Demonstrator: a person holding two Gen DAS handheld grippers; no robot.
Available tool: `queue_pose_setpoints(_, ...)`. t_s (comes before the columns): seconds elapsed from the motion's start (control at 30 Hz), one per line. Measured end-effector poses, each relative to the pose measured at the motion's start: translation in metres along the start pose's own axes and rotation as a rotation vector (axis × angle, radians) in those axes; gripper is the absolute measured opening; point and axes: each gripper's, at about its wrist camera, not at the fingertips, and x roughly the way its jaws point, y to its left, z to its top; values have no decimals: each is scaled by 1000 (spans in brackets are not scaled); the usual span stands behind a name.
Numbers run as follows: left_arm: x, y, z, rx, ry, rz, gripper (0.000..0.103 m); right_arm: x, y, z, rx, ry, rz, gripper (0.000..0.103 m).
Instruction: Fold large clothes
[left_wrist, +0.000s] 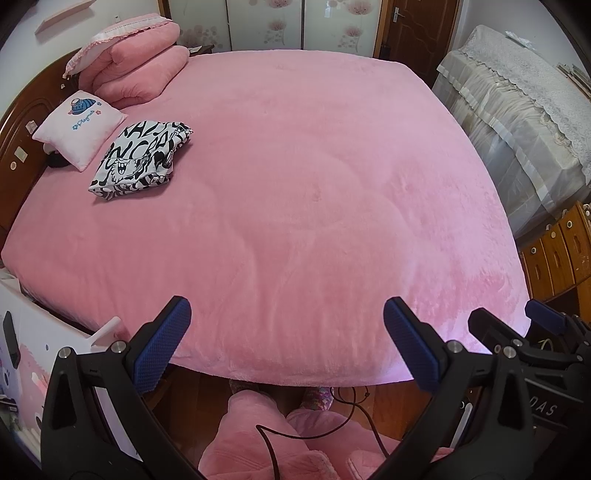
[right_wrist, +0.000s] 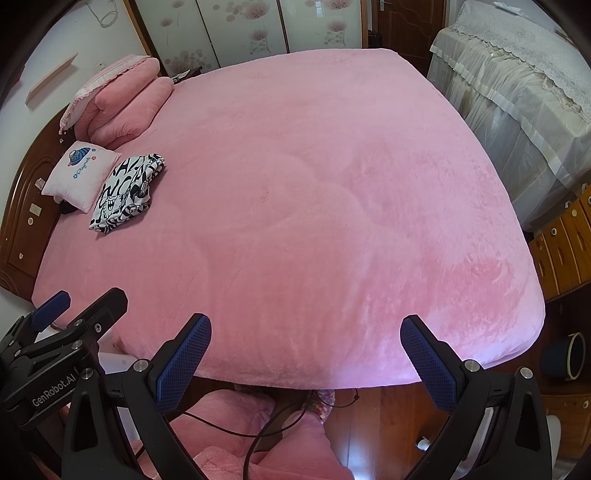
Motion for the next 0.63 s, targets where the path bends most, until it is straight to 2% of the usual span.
queue_pose_setpoints(0.63, -2, -8, 1, -3, 0, 16, 103, 5, -13, 11, -2, 15, 7, 103)
